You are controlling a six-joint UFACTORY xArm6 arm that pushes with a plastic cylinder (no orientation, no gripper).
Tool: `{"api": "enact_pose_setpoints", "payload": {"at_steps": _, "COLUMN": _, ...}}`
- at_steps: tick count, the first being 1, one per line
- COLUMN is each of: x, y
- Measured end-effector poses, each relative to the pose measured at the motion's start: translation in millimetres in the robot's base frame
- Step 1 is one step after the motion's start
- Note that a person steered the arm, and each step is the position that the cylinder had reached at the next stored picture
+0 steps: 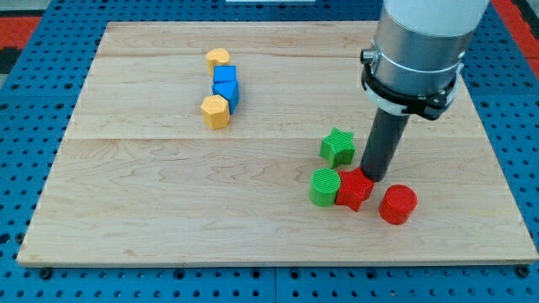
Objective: Slide the green star closer to the red star
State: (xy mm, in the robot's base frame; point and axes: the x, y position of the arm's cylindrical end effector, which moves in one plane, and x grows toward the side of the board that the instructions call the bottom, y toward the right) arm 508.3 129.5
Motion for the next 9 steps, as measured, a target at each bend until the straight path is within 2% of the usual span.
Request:
{"api": "enact_pose_setpoints", "payload": {"at_steps": 2, "x": -47.2, "y": 21.6}}
{"api": "enact_pose_setpoints", "payload": {"at_steps": 3, "x": -72.4, "y": -26.6}}
{"api": "enact_pose_setpoints", "payload": {"at_steps": 4, "x": -70.0, "y": -70.0}}
{"api": "enact_pose_setpoints", "payload": {"at_steps": 5, "x": -36.6, "y": -94.2}}
{"api": "enact_pose_setpoints", "payload": {"at_steps": 6, "x": -27.7, "y": -100.6}}
{"api": "enact_pose_setpoints", "payload": {"at_steps": 8, "x": -64.2, "y": -97.5}}
{"api": "enact_pose_setpoints", "payload": {"at_steps": 9, "x": -34.7, "y": -88.8}}
